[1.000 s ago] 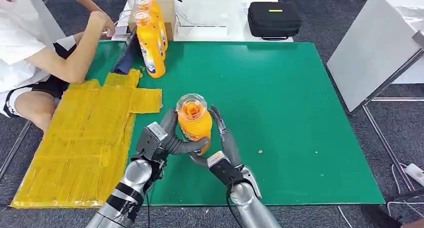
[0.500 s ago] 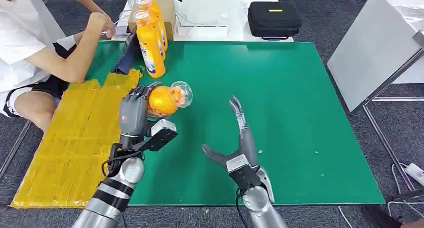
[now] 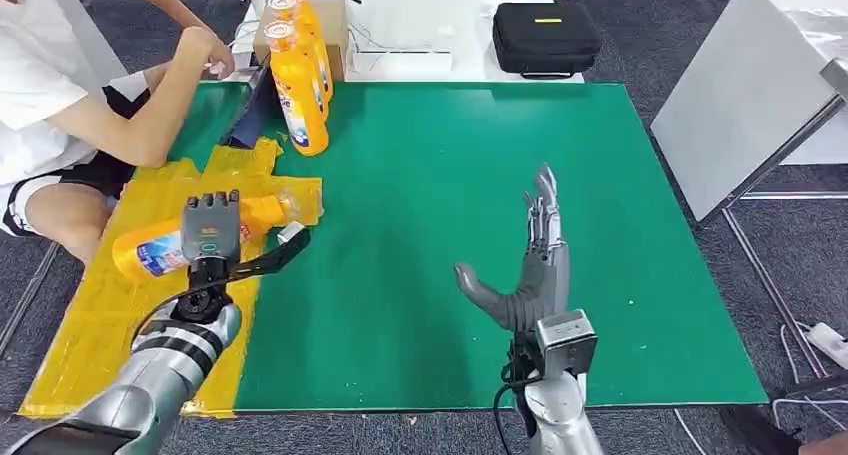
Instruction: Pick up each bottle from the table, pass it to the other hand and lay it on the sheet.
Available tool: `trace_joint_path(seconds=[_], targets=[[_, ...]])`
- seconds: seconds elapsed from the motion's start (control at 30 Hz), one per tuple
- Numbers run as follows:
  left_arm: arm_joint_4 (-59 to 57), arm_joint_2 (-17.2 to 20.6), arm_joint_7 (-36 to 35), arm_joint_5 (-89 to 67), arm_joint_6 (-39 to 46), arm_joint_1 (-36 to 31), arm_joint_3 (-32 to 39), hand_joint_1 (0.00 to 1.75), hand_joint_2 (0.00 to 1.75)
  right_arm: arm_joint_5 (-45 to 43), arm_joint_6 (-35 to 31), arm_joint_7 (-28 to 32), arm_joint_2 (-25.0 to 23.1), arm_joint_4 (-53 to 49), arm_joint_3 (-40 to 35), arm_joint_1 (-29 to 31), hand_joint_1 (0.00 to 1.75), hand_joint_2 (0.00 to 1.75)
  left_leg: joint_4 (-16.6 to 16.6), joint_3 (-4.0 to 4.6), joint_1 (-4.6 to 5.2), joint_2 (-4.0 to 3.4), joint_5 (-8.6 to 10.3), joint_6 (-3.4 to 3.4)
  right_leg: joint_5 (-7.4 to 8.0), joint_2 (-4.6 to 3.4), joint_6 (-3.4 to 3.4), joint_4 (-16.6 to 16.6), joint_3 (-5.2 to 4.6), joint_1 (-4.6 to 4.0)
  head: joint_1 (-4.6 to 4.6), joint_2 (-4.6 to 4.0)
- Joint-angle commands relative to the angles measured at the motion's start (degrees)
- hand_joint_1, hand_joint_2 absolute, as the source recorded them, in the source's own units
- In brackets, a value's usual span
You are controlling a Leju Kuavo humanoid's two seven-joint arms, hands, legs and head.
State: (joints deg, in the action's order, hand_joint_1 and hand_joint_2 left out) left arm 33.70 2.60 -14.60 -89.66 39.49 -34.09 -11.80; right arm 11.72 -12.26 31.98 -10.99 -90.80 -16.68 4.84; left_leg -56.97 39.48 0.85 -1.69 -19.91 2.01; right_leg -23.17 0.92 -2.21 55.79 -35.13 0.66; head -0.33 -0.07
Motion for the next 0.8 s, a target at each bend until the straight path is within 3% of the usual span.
trace_joint_path(seconds=[0.03,0.53,0.57,0.6,0.8], targets=[[-14.17,1.47,1.52,-0.34,-3.38,-5.18,0.19,1.75,1.75,0.38,-0.05,-0.33,2.17,0.95,-0.03,1.48,0.0,1.75,-0.01,-0.22,-0.07,0.09,-0.09,-0.12,-0.09,-0.05,0.07,-0.03,0.23,-0.03,0.0,0.0],[-14.49,0.53,4.59,1.24,-4.64,-4.33,1.96,1.75,1.75,0.69,0.04,-0.54,2.45,1.99,-0.04,1.88,0.0,1.75,0.0,-0.26,-0.06,0.15,-0.1,-0.13,-0.07,-0.08,0.06,-0.03,0.32,-0.03,0.0,0.0],[-14.43,0.46,4.8,1.26,-4.52,-4.15,2.07,0.75,1.75,0.72,0.04,-0.57,2.5,2.19,0.0,1.92,0.0,1.75,-0.01,-0.37,-0.09,0.18,-0.15,-0.17,-0.12,-0.09,0.08,-0.03,0.44,-0.05,0.0,0.0],[-14.37,0.39,4.86,1.1,-4.34,-3.99,2.04,0.0,1.75,0.79,0.08,-0.65,2.56,2.4,0.01,1.99,0.0,1.75,-0.04,-0.48,-0.11,0.19,-0.22,-0.2,-0.17,-0.11,0.1,-0.02,0.56,-0.06,0.0,0.0],[-13.41,-0.77,9.25,2.46,-2.07,-2.78,5.68,0.0,1.75,1.36,-0.22,-0.95,2.74,2.57,0.36,1.82,0.0,1.75,-0.06,-0.59,-0.13,0.23,-0.27,-0.22,-0.21,-0.11,0.1,-0.03,0.68,-0.06,0.0,0.0]])
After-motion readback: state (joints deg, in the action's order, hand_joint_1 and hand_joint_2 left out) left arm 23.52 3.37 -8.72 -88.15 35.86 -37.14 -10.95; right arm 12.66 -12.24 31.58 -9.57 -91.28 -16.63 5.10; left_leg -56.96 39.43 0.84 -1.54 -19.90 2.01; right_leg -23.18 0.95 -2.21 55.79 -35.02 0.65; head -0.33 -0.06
